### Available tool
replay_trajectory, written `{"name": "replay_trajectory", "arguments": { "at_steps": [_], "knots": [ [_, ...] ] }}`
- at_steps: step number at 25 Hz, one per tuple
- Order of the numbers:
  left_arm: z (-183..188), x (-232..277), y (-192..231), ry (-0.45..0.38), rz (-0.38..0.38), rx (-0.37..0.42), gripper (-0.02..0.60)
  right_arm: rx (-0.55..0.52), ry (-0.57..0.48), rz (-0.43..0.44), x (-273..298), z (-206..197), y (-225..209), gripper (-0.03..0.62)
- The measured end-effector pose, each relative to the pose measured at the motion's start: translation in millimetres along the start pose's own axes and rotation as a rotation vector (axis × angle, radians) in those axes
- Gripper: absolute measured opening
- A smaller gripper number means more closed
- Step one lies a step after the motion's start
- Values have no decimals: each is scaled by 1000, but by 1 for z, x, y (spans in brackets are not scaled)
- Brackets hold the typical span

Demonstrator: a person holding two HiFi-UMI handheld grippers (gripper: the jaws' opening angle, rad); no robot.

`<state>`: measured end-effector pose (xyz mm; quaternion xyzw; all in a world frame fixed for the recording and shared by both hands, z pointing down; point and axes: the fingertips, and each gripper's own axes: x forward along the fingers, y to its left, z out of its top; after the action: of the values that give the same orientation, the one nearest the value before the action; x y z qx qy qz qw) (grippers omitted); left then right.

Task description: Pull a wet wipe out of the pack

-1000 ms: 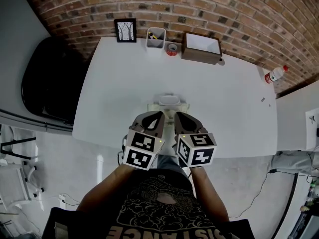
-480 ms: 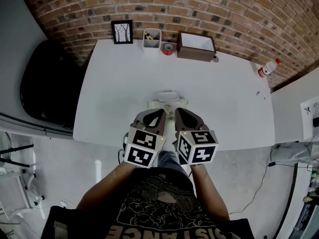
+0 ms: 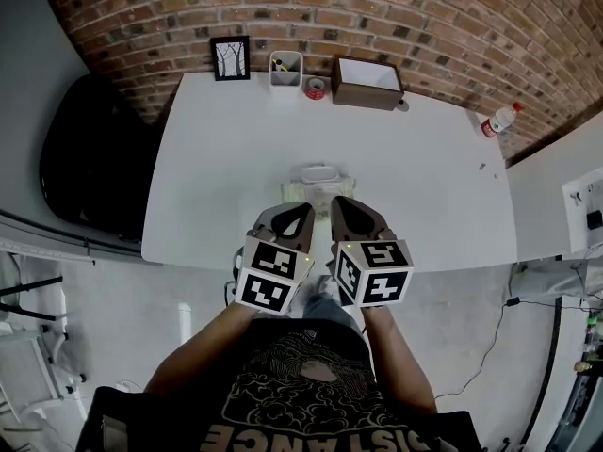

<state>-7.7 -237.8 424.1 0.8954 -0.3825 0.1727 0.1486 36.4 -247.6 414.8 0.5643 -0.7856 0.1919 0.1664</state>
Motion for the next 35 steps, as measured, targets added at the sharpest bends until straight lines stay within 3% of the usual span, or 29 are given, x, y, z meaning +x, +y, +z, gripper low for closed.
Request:
{"name": "replay_trajectory", "arguments": {
  "at_steps": [10,35],
  "knots": [
    [5,-11,-9,-21,12,-10,11,-21,-21,6,-19,10,5,15],
    [-3,-47,-67,-73,164,-71,11,-67,-94,136,-98,2,8,15]
  ]
}}
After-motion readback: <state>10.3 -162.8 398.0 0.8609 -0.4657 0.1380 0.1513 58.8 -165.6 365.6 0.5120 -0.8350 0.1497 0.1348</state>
